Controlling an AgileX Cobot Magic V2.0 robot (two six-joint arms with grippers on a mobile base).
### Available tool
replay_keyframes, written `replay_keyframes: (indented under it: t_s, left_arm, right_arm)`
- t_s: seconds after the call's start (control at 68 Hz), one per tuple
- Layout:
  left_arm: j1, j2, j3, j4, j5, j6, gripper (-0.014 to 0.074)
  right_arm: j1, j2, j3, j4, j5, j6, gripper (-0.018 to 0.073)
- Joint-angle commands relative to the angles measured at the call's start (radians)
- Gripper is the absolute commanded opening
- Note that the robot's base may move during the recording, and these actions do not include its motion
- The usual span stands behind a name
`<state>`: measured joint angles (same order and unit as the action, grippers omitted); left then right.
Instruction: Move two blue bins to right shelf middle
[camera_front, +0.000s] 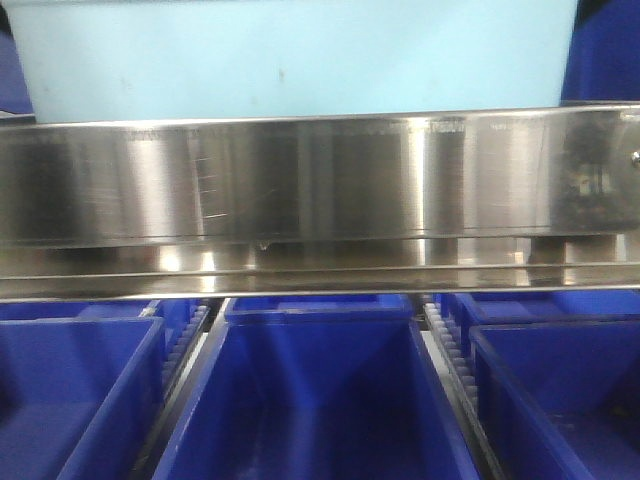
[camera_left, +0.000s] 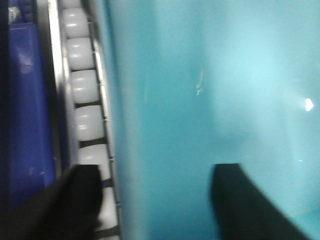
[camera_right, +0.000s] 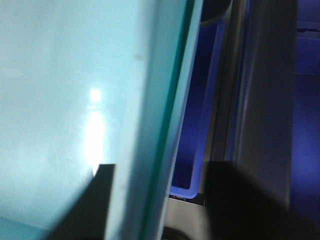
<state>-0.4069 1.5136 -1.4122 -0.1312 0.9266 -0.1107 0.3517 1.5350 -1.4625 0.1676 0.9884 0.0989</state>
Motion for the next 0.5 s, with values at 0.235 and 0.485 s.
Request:
replay_keyframes:
  t_s: [0.235,0.485]
  left_arm:
    - [0.006,-0.005,0.002,0.009,0.027,-0.002,-0.0111]
    - [0.006,-0.053,-0.001,0.001,0.017,-0.002,-0.0111]
  right_arm:
    - [0.0,-0.004,0.011,-0.006,-0.003,-0.006,-0.0154]
    - [0.0,-0.059,0.009,-0.006,-0.026,-0.006,-0.0154]
